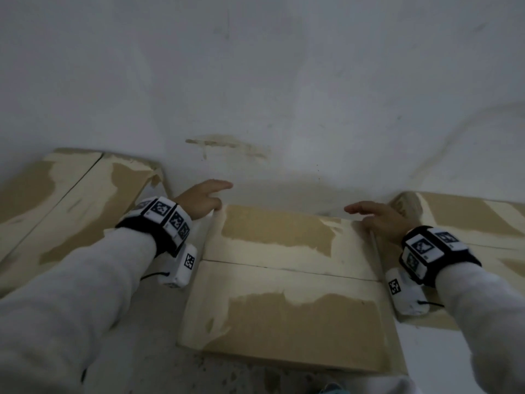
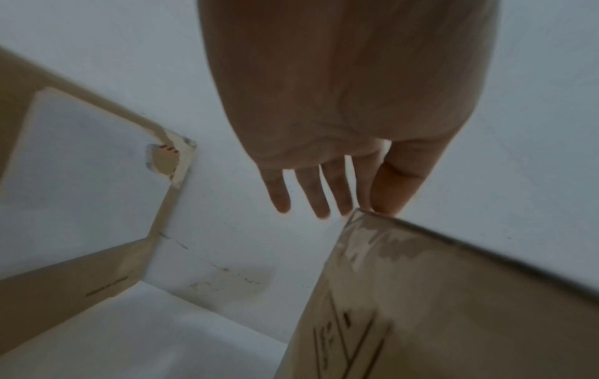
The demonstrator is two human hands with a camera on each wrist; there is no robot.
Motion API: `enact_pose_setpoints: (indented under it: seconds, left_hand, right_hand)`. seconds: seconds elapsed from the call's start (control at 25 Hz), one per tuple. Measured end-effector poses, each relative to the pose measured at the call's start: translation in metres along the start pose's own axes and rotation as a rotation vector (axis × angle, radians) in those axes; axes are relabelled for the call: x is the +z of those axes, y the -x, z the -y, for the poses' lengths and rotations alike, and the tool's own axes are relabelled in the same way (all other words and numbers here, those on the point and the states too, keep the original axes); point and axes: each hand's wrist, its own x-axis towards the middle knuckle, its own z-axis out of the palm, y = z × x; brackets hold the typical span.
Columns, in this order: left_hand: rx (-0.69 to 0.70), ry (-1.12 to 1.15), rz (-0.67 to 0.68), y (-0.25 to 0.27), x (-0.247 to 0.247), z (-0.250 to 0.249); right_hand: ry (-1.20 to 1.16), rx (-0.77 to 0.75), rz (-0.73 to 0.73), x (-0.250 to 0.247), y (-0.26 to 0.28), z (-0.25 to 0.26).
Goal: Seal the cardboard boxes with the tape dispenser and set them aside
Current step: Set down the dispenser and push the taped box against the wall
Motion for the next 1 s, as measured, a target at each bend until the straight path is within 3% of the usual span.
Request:
enact_pose_setpoints:
  seconds: [0.12,0.36,0.56,0.72,0.8,0.88,1.0]
  left_hand:
    - [-0.008,-0.034,0.060,-0.001,0.004,-0.004]
    - [0.008,0.115,-0.124,0.017,0.006,0.023]
    - [0.061,0.026,0.059,0.033,0.016,0.018]
    - [0.030,-0.084,0.056,0.036,0.020,0.018]
    - [-0.080,-0.217,0.129,0.039,0.023,0.012]
    - [-0.125,-0.265,0.149,0.040,0.024,0.010]
    - [-0.056,-0.291,0.122,0.039,0.020,0.014]
  right_hand:
    - [0.041,0.045,0.093,-0.001,-0.007,0.005]
    - [-0.100,0.127,-0.011,-0.001,0.012,-0.011]
    - [-0.155,0.102,-0.067,0.012,0.030,-0.024]
    - [-0.265,0.126,0.076,0.018,0.048,-0.021]
    - [-0.369,0.169,0.162,0.020,0.050,-0.020]
    - [-0.350,0.180,0.154,0.021,0.052,-0.017]
    - [-0.234,0.144,0.120,0.018,0.054,-0.014]
